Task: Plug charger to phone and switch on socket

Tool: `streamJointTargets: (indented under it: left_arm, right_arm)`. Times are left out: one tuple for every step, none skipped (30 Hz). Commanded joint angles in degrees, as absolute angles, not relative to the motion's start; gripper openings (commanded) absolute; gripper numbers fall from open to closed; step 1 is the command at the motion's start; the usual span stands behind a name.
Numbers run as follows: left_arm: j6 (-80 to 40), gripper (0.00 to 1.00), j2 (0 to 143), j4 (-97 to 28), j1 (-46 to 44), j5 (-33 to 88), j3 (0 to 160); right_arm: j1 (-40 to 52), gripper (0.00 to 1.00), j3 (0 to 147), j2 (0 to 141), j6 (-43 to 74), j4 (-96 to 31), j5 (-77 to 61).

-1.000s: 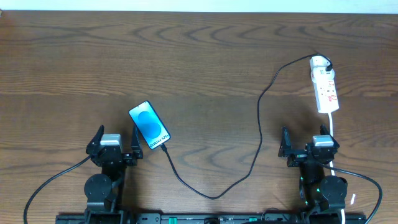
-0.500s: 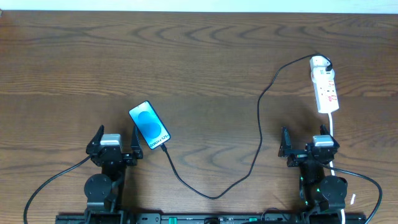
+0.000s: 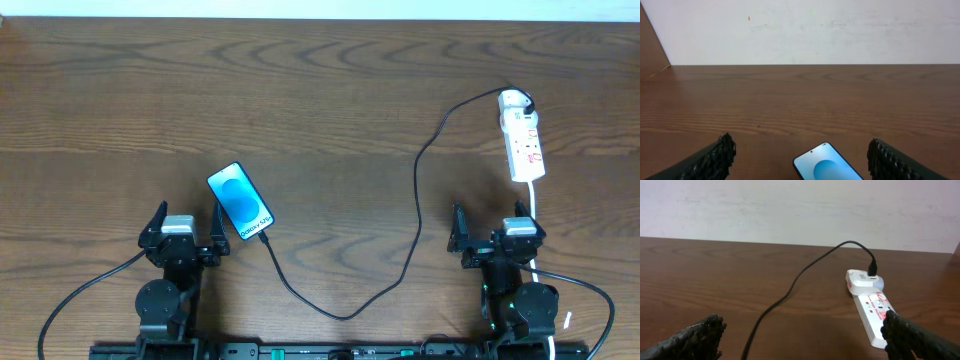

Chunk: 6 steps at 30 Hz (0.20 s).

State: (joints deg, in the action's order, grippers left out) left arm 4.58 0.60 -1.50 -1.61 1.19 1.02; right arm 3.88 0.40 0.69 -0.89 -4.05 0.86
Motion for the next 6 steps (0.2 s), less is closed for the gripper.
streamJointTargets:
  left_arm:
    - [5.3, 0.86, 0.2, -4.1, -1.4, 0.5, 0.2]
    - [5.3, 0.87, 0.2, -4.0, -1.4, 0.5, 0.2]
    - [5.3, 0.87, 0.2, -4.1, -1.4, 0.5, 0.2]
    - [5.3, 0.86, 0.2, -4.0, -1.4, 0.5, 0.2]
    - [5.3, 0.87, 0.2, -4.0, -1.4, 0.5, 0.2]
    - [5.3, 0.86, 0.2, -4.0, -1.4, 0.5, 0.2]
  right_arm:
    - [4.0, 0.99, 0.3, 0.3, -1.1, -4.3, 0.5]
    - [4.0, 0.99, 0.3, 0.3, -1.1, -4.3, 0.5]
    - [4.0, 0.99, 0.3, 0.3, -1.1, -4.3, 0.5]
    - [4.0, 0.99, 0.3, 0.3, -1.1, -4.3, 0.5]
    - [4.0, 0.99, 0.3, 0.3, -1.1, -4.3, 0.5]
    - [4.0, 0.99, 0.3, 0.3, -1.1, -4.3, 0.5]
